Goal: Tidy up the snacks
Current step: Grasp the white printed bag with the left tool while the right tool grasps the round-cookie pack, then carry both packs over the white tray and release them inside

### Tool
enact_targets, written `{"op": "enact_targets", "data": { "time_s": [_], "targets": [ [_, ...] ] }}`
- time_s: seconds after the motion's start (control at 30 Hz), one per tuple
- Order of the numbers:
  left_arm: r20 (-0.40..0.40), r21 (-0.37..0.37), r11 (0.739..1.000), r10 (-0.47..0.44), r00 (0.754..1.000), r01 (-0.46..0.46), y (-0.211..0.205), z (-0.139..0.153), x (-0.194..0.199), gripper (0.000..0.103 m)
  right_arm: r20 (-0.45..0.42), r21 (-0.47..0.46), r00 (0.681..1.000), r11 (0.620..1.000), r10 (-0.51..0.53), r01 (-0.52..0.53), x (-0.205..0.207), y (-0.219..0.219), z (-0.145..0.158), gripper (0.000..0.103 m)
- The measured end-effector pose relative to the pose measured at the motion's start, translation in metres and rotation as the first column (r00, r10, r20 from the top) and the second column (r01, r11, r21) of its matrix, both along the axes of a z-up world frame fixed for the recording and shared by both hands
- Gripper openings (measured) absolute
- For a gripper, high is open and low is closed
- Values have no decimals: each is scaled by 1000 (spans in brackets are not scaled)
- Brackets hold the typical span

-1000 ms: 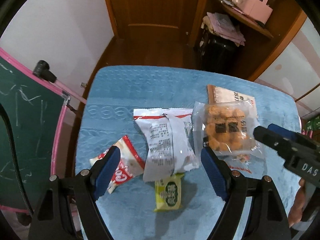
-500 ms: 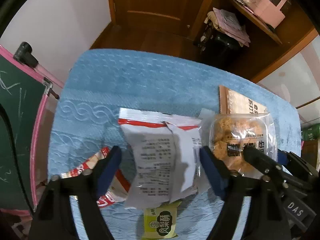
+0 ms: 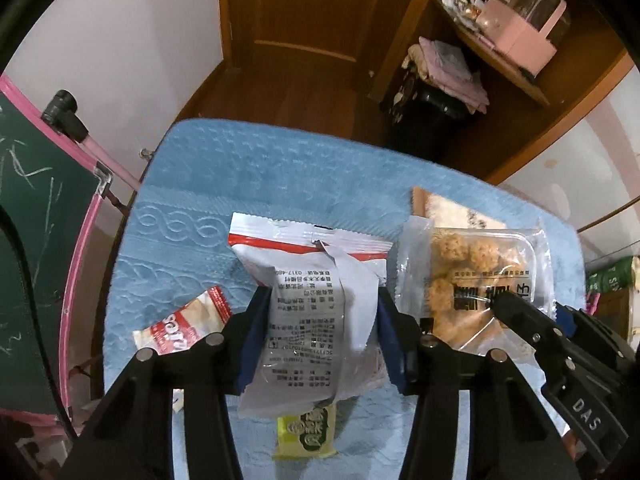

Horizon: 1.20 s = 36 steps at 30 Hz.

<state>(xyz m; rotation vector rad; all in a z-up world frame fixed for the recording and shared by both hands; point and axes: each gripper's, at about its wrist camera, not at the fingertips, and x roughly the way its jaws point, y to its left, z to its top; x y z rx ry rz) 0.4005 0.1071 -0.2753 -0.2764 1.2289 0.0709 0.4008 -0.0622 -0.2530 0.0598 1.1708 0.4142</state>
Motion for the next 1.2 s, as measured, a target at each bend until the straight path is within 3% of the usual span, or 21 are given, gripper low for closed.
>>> {"op": "enact_targets", "data": {
  "time_s": [0.27, 0.73, 0.97, 1.2],
  "targets": [
    [63, 10, 1000, -7, 998, 7, -4, 56, -31, 49, 68, 22, 997, 999, -26, 25, -26, -15, 40, 31],
    [195, 38, 999, -33, 980, 26, -17, 161, -138, 49, 161, 146, 986, 989, -33, 9, -112, -52, 128, 31],
    [230, 61, 997, -57, 971, 44, -27, 190, -197, 49, 203, 190, 979, 981, 9, -48, -166, -57, 160, 31],
    [239, 89, 994, -87, 967, 67, -33, 196, -252, 49, 227, 191, 971, 974, 75, -120, -226, -53, 175, 31]
  ]
}}
